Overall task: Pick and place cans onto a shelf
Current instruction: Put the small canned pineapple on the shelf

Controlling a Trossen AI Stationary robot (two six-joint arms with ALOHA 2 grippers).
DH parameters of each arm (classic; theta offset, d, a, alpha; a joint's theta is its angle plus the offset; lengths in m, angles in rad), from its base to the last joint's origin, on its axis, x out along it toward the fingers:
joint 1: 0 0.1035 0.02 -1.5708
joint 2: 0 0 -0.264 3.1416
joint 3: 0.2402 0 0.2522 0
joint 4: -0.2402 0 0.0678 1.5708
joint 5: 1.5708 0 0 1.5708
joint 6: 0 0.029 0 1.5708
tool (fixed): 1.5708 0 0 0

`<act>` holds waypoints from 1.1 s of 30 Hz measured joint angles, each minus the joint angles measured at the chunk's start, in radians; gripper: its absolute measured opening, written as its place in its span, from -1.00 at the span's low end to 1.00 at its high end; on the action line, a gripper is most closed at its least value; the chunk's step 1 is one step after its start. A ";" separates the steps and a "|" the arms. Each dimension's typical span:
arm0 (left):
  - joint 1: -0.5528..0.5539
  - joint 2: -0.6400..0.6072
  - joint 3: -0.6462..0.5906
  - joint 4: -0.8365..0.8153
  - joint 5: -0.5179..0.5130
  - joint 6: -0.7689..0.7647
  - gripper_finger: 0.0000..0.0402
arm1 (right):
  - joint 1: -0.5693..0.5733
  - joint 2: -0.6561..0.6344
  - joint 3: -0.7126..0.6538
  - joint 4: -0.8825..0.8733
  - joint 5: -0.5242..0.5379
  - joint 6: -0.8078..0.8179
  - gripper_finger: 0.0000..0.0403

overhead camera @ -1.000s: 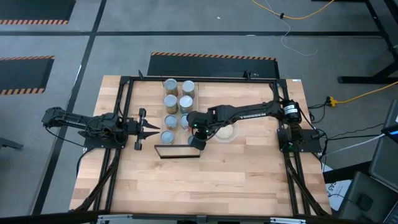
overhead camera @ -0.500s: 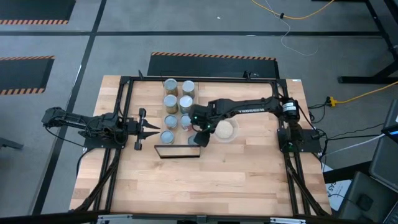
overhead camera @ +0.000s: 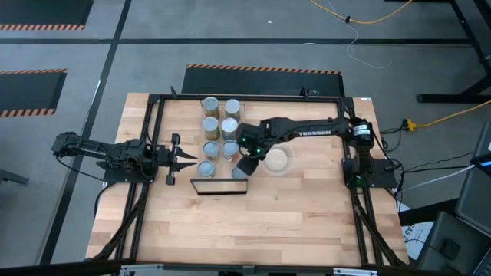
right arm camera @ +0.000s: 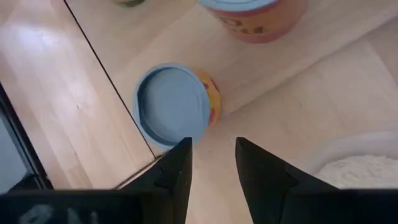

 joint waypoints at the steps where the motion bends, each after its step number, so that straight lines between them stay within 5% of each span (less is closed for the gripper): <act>1: 0.000 0.000 0.000 0.000 0.000 0.000 -0.68 | 0.000 0.000 -0.002 0.008 0.000 0.009 -0.37; 12: 0.000 0.000 0.000 -0.002 0.000 -0.001 -0.68 | 0.009 0.006 -0.003 0.032 -0.001 0.216 -0.37; 33: 0.000 0.000 0.000 -0.009 0.000 -0.001 -0.68 | 0.027 0.055 -0.003 0.077 0.045 0.212 -0.37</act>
